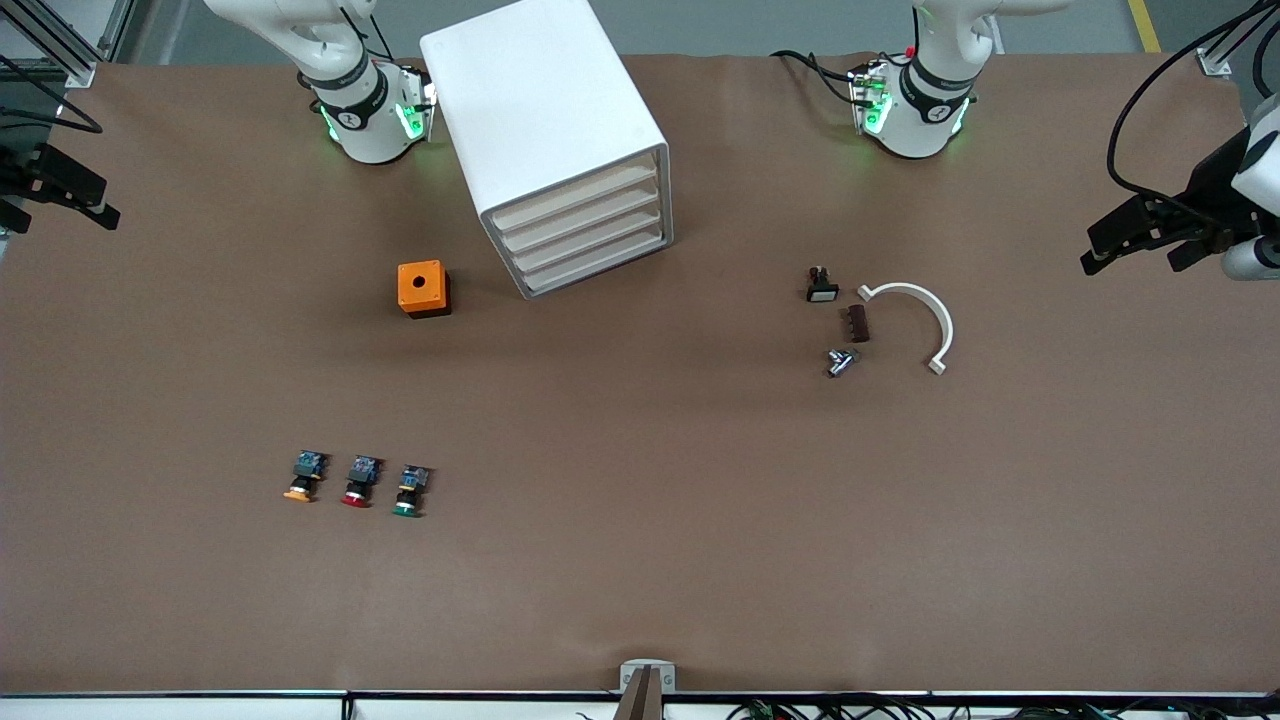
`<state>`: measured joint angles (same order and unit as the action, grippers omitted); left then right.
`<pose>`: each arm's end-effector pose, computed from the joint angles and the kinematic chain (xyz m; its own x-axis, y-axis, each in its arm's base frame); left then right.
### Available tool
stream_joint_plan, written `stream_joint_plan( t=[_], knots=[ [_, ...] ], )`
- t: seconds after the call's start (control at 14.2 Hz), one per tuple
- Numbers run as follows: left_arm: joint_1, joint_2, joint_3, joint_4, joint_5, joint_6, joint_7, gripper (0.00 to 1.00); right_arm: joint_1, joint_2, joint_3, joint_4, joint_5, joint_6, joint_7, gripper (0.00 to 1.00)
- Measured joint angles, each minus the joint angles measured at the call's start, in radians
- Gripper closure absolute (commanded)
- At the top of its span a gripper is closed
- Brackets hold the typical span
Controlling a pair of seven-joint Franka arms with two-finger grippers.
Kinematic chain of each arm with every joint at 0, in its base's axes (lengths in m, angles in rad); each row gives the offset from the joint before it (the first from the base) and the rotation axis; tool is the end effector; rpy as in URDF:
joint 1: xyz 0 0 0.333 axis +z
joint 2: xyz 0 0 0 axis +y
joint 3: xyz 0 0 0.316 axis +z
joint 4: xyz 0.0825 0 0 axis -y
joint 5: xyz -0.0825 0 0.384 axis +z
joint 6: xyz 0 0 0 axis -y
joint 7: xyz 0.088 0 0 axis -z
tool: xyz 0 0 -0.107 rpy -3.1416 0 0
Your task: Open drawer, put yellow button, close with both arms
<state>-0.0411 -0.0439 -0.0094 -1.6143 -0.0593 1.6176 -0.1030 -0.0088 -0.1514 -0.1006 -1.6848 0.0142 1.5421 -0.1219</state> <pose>0.5445 -0.0337 0.6324 0.9976 0.0551 0.0408 0.0524 -0.9966 0.0634 0.5004 -0.0576 0.6480 0.9998 0.0139 0.0115 0.0142 -0.9995 -0.0281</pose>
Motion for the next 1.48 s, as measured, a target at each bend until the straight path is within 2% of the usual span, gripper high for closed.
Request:
stream_joint_plan(
  t=[0.49,0.84,1.48],
  knots=[
    [0.008,0.004,0.006,-0.001,0.000,0.000,0.000,0.00,0.000,0.000,0.001,0.000,-0.006,0.008,-0.001,0.00],
    [0.082,0.039,0.013,-0.005,0.001,0.000,0.000,0.00,0.000,-0.002,0.001,0.000,-0.017,0.008,-0.001,0.00],
    [0.028,0.254,-0.001,-0.011,0.001,0.023,-0.001,0.00,0.000,-0.003,0.000,-0.001,-0.017,0.007,-0.001,0.00]
  ],
)
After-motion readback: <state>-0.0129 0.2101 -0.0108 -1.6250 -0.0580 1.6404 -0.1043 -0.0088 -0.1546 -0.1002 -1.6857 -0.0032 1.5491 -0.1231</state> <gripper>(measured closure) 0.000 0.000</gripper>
